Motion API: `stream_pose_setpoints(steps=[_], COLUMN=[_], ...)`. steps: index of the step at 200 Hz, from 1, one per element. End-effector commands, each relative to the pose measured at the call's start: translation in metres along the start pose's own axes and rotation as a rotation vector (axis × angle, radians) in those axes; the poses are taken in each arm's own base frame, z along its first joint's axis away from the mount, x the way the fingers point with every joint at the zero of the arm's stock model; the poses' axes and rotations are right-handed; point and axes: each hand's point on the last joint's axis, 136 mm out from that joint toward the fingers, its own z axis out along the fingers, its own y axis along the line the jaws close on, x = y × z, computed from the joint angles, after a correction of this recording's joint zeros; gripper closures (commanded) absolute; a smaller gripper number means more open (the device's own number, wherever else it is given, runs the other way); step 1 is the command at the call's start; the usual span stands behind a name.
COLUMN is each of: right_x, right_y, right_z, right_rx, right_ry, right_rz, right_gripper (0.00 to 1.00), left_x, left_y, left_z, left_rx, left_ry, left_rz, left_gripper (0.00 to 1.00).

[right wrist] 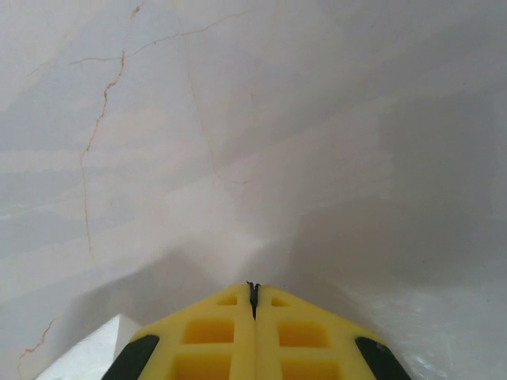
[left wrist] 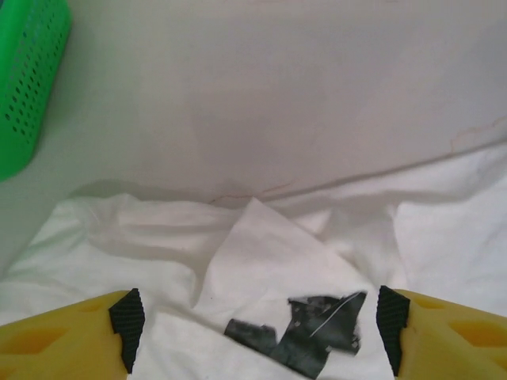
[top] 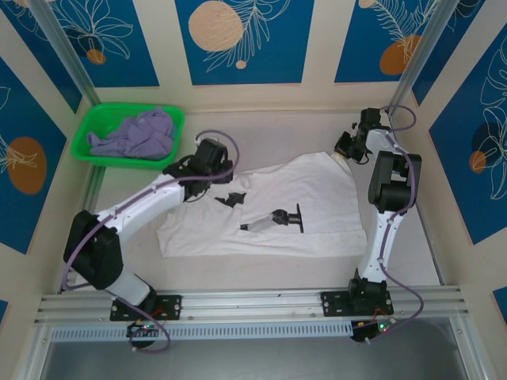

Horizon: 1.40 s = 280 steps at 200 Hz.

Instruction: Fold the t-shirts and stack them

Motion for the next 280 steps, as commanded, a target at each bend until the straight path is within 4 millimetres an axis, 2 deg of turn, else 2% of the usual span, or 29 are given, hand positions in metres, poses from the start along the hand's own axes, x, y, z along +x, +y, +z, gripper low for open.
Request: stream_pose_setpoints(steps=[1, 27, 62, 111, 137, 197, 243, 280], right_x=[-0.006, -0.005, -0.007, -0.009, -0.009, -0.009, -0.009, -0.009], right_y=[0.014, 0.014, 0.013, 0.012, 0.011, 0.013, 0.012, 0.012], right_z=[-0.021, -0.021, -0.023, -0.026, -0.025, -0.027, -0.027, -0.026], right_rx=[-0.049, -0.057, -0.068, -0.073, -0.078, -0.090, -0.092, -0.092], right_ry=[-0.026, -0.022, -0.025, -0.031, -0.027, -0.026, -0.024, -0.023], right_rz=[0.000, 0.004, 0.013, 0.018, 0.021, 0.027, 0.030, 0.032], right_gripper=[1.00, 1.00, 1.00, 1.00, 1.00, 1.00, 1.00, 1.00], left_x=[0.038, 0.017, 0.021, 0.022, 0.025, 0.035, 0.043, 0.050], left_y=[0.011, 0.021, 0.004, 0.005, -0.003, 0.015, 0.009, 0.011], left_z=[0.022, 0.047, 0.089, 0.123, 0.129, 0.133, 0.134, 0.138], left_rx=[-0.008, -0.052, 0.091, 0.094, 0.142, 0.059, 0.105, 0.097], left_ry=[0.278, 0.328, 0.498, 0.558, 0.590, 0.596, 0.616, 0.628], left_rz=[-0.180, -0.180, -0.123, -0.085, -0.067, -0.024, -0.035, -0.036], left_gripper=[0.20, 0.22, 0.31, 0.44, 0.50, 0.52, 0.65, 0.67])
